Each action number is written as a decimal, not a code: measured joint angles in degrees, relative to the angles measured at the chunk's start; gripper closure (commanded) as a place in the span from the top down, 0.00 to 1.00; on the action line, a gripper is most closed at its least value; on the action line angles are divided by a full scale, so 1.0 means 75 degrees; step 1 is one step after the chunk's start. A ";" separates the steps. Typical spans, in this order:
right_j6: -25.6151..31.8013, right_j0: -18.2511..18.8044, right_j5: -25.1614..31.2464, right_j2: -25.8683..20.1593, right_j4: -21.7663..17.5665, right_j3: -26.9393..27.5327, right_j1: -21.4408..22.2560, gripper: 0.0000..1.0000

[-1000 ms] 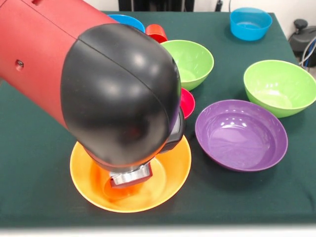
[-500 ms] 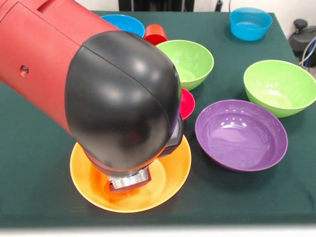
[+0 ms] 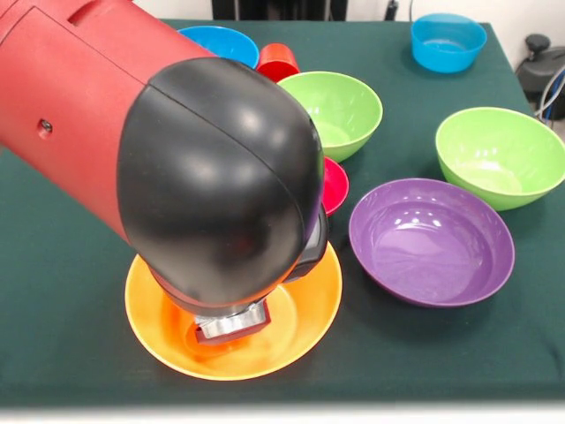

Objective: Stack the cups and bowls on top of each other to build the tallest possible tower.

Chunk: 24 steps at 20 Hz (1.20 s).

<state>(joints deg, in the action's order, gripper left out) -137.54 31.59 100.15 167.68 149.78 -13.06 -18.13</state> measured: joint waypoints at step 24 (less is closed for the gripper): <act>0.0000 0.0027 0.0000 0.0000 0.0002 -0.0002 -0.0318 1.00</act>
<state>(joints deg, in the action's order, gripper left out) -137.54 31.79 100.15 167.68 149.79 -13.07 -20.51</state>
